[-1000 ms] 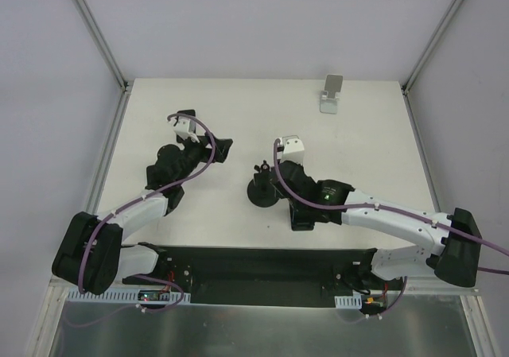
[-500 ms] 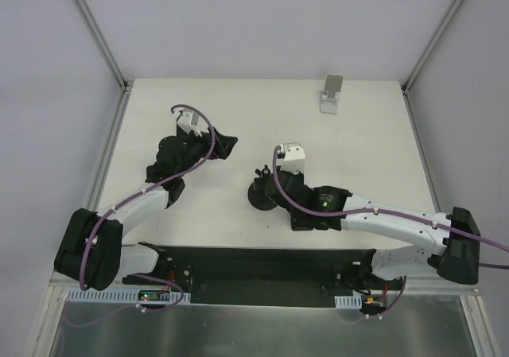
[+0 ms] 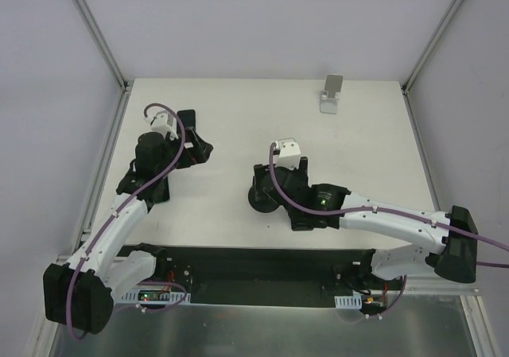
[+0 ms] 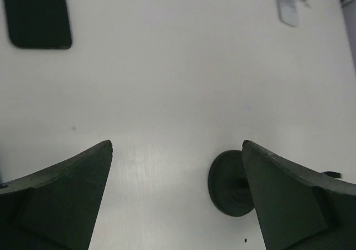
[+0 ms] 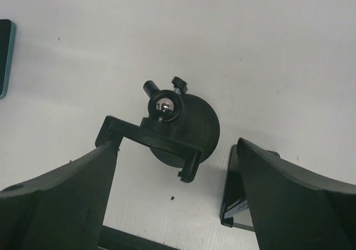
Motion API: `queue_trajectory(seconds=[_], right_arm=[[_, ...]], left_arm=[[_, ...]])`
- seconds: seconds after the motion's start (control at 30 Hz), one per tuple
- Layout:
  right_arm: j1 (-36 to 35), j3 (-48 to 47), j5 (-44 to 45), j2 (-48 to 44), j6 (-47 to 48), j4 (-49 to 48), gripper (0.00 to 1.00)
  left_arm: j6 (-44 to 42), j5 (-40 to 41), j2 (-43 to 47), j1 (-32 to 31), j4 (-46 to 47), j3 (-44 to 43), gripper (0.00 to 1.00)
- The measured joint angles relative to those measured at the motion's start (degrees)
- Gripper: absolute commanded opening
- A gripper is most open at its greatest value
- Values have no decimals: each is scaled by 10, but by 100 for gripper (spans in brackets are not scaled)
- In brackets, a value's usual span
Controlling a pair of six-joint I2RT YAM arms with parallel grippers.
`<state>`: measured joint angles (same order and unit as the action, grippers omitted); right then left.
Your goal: Place the phone on the phone stand
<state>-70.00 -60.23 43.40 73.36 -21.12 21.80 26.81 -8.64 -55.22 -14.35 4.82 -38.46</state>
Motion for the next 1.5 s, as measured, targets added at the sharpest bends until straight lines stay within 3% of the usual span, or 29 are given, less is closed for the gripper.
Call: queue_trajectory(seconds=[0.2, 0.5, 0.8, 1.2, 1.37, 1.5], right_arm=[[0, 1, -54, -24, 77, -28, 97], [0, 75, -182, -198, 195, -102, 97], [0, 200, -325, -287, 255, -153, 97], [0, 236, -347, -386, 291, -160, 97], [0, 243, -347, -389, 295, -164, 97], [0, 249, -346, -384, 296, -164, 97]], left_arm=[[1, 14, -45, 87, -184, -72, 99], [-86, -10, -198, 201, -352, -193, 99], [-173, 0, -407, 252, -403, -266, 99], [-226, 3, -473, 269, -433, -299, 96], [-229, 18, -498, 269, -438, -299, 90], [-231, 33, -502, 269, -439, -301, 77]])
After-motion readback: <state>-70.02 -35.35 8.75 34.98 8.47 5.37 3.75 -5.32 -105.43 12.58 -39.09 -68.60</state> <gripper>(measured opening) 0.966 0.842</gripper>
